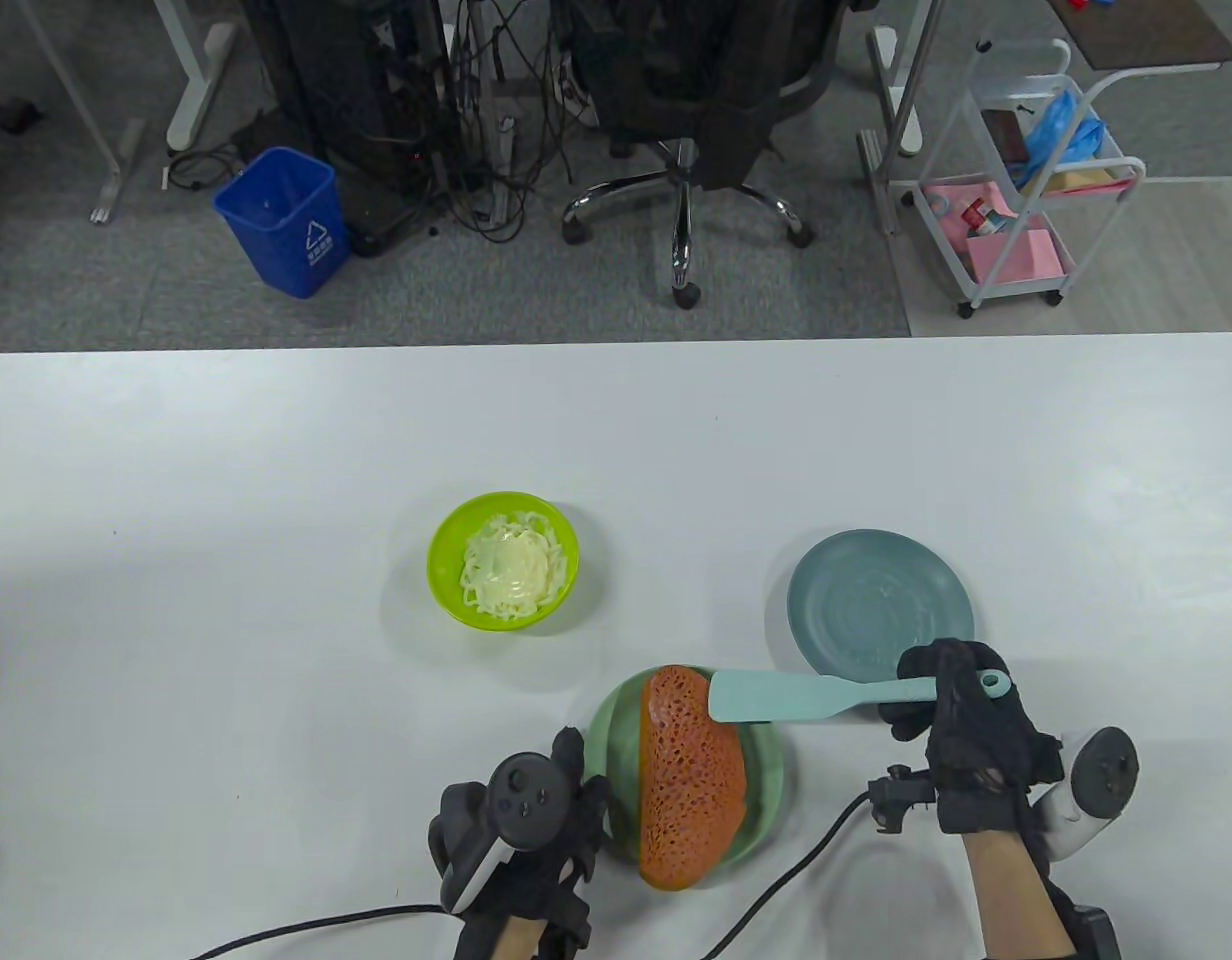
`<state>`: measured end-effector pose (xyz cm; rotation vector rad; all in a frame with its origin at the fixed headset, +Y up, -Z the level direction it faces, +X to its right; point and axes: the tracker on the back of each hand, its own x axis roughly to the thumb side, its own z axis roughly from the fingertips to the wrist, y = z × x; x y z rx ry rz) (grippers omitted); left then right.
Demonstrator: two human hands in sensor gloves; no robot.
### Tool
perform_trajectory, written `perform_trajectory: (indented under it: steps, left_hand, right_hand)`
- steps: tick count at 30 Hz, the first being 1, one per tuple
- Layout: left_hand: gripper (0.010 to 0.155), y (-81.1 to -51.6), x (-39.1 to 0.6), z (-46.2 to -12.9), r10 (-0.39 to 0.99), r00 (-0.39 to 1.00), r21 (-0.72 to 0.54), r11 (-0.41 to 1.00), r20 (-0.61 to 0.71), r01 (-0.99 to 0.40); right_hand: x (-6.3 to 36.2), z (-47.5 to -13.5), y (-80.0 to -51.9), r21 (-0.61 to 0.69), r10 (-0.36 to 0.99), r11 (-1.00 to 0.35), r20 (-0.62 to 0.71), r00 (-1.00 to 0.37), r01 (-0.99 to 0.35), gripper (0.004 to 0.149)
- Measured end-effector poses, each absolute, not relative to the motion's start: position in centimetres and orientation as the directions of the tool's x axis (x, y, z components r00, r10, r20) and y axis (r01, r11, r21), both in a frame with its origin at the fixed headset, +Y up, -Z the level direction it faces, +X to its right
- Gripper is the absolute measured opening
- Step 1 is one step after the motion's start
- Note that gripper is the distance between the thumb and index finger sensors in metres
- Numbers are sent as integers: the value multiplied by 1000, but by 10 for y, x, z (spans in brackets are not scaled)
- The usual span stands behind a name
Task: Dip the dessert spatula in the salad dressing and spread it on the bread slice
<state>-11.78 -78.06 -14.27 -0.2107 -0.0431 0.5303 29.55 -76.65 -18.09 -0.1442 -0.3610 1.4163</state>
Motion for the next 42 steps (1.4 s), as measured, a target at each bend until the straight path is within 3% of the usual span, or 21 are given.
perform_trajectory:
  steps: [6,21,30,42]
  left_hand:
    - [62,-781,-118,-143,506,862,-210,842,-14,-497]
    - [62,-781,-118,-142,505,863,-209,843,-15,-496]
    - [61,-781,-118,-143,504,864,-209,843,-14,-495]
    - [61,-781,-118,-143,504,864,-209,843,-14,-495]
  right_hand:
    - [281,-181,-767,-229,977,179,156,145,-957,36]
    - [250,-177,-768,-157,989,81,136,60,-984,36]
    - [248,-173,-749,-189,976,-52,199,-90,-981,36]
    - [266,-169,-732,-227,952,-85,270,-146,-970,36]
